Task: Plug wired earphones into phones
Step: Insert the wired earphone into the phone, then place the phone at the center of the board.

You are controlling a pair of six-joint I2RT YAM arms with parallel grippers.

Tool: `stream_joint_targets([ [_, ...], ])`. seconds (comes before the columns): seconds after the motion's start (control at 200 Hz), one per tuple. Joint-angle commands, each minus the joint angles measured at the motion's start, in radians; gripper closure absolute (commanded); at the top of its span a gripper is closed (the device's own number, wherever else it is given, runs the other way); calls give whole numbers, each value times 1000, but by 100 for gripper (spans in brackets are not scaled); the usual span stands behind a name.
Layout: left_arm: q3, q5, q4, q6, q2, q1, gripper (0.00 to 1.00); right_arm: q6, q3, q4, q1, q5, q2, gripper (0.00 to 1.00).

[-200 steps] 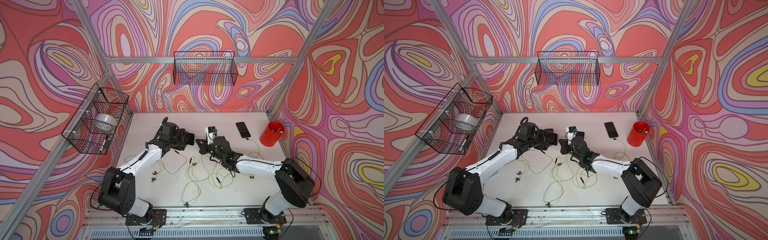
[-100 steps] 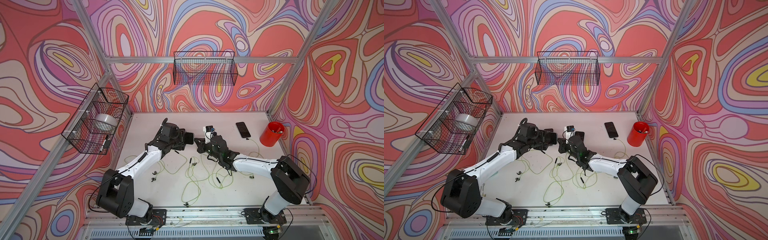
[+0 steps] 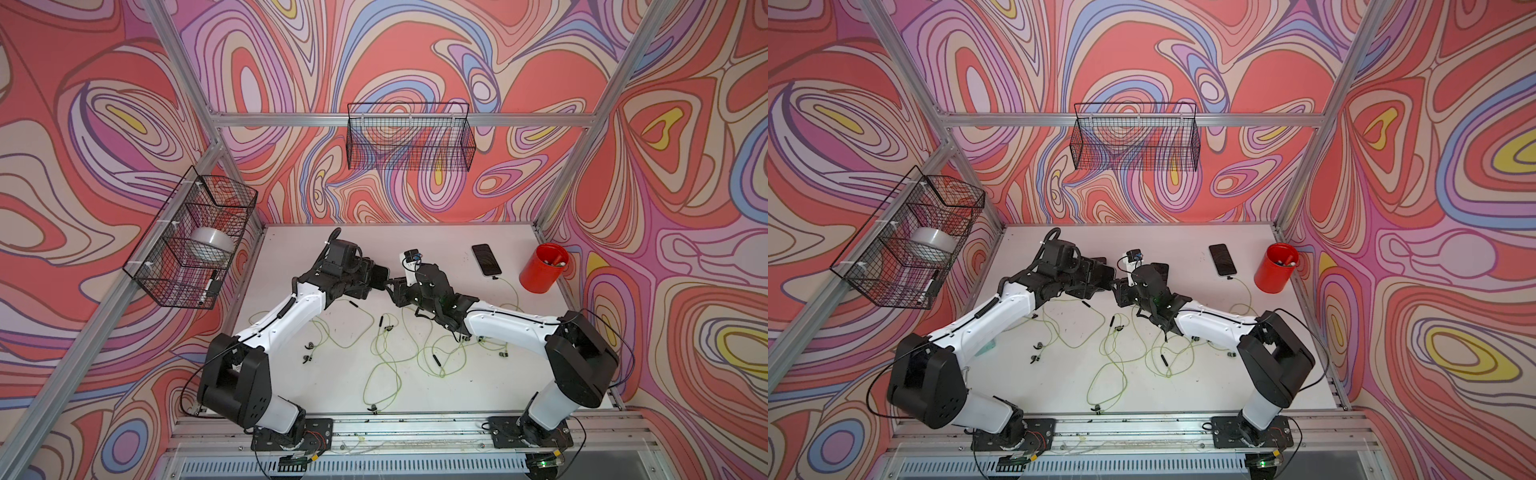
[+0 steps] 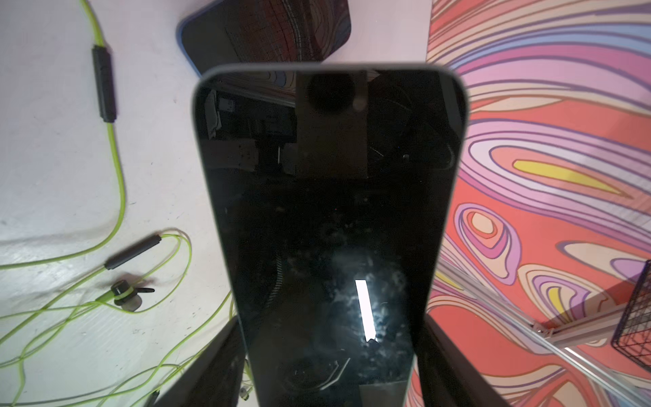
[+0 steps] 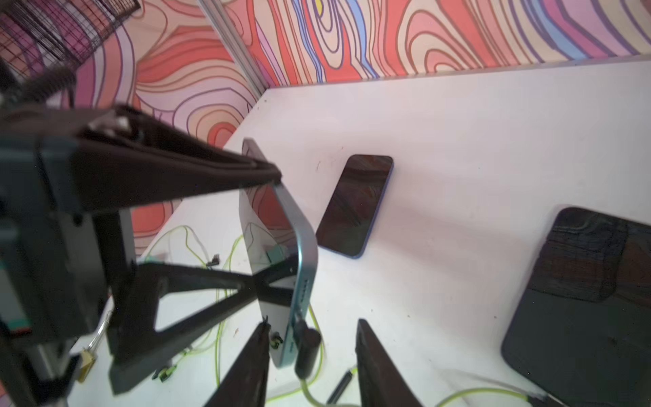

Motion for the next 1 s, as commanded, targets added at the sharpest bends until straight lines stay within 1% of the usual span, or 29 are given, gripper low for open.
stream_joint_targets([
  [0.0,101,-53,-120,187,74,4,100,-36,-18,-168,-39,-16,-85,41],
  [0.045,141,-61,-143,237,114,2,100,-41,-37,-208,-59,-21,-116,39],
  [0.07,163,-62,-152,270,140,1,100,-43,-47,-228,-71,-18,-131,36],
  [0.12,220,-64,-181,346,192,2,100,-50,-71,-265,-90,-11,-164,34],
  [0.185,316,-63,-213,507,275,-3,100,-51,-108,-299,-113,-8,-202,34],
  [0.235,429,-70,-284,662,361,-10,100,-46,-133,-313,-128,-4,-227,34],
  [0.28,564,-115,-402,784,446,-24,100,-44,-152,-324,-135,-1,-244,34],
  [0.315,652,-140,-461,868,505,-36,100,-44,-165,-327,-135,5,-257,34],
  [0.406,814,-153,-565,984,629,-63,100,-34,-193,-332,-137,8,-273,34],
  [0.546,972,-150,-638,1066,777,-91,100,-18,-215,-323,-138,4,-274,35],
  [0.651,1072,-158,-680,1082,876,-94,100,-15,-228,-311,-138,2,-272,35],
  [0.871,1249,-154,-717,1115,1023,-94,100,-24,-239,-317,-137,-27,-257,36],
  [0.926,1303,-152,-742,1119,1065,-94,96,-25,-246,-317,-138,-26,-261,36],
  [0.981,1332,-136,-752,1125,1095,-95,82,-25,-255,-316,-137,-25,-266,36],
  [0.997,1335,-131,-752,1126,1101,-94,80,-24,-256,-317,-138,-27,-268,36],
])
